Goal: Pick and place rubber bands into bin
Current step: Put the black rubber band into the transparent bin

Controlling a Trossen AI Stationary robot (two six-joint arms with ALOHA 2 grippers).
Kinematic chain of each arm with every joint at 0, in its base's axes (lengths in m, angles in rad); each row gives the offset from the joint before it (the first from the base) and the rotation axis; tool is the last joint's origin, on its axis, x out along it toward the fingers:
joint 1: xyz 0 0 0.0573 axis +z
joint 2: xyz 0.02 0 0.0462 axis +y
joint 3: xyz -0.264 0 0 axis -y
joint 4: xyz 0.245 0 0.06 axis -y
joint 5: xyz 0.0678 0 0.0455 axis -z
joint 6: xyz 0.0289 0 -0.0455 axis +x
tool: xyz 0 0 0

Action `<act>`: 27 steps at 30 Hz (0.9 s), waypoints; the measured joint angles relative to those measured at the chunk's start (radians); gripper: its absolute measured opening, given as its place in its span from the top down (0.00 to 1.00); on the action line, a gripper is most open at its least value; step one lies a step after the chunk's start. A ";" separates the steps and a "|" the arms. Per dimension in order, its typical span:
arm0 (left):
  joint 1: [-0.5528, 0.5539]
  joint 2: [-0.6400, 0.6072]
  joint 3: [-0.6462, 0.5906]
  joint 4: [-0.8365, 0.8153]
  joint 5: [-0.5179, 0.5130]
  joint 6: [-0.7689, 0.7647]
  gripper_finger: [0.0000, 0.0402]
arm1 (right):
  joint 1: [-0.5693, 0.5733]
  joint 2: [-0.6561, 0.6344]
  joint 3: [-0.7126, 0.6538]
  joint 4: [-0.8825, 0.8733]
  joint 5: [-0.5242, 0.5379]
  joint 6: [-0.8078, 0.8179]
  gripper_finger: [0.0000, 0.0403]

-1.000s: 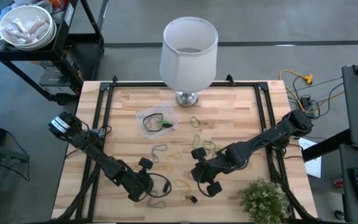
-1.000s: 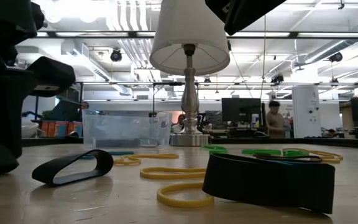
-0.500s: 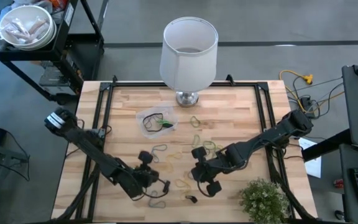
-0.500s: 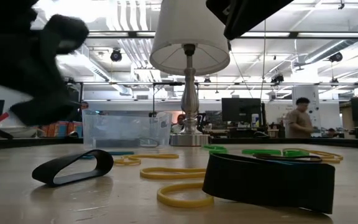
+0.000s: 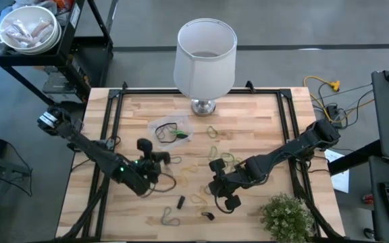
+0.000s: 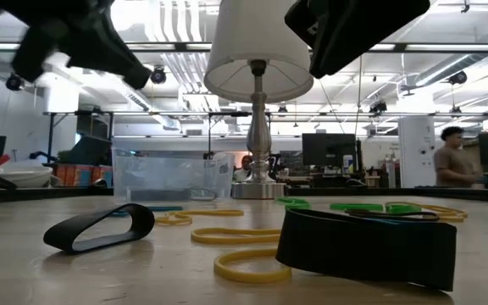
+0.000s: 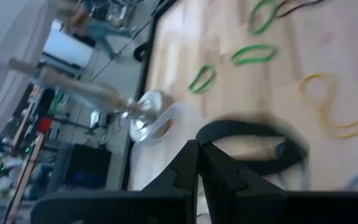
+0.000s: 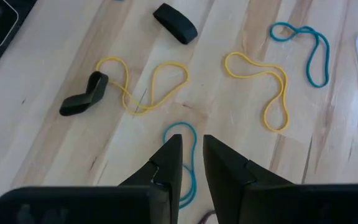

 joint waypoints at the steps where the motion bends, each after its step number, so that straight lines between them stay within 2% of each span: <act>1: 0.024 -0.015 -0.006 0.001 0.000 0.012 1.00 | 0.000 0.000 0.000 0.001 0.000 0.000 0.85; 5: 0.131 -0.067 -0.037 -0.010 -0.001 0.028 1.00 | 0.000 0.000 0.000 0.003 0.000 0.000 0.85; 12: 0.326 -0.086 -0.098 -0.006 0.010 0.071 1.00 | 0.000 0.000 0.000 0.003 0.000 0.003 0.85; 19: 0.457 -0.052 -0.124 0.023 0.115 0.106 1.00 | 0.000 0.000 -0.001 0.009 0.000 0.001 0.85; 27: 0.570 -0.030 -0.143 0.183 0.245 0.254 1.00 | 0.000 0.000 -0.001 0.020 -0.001 0.001 0.85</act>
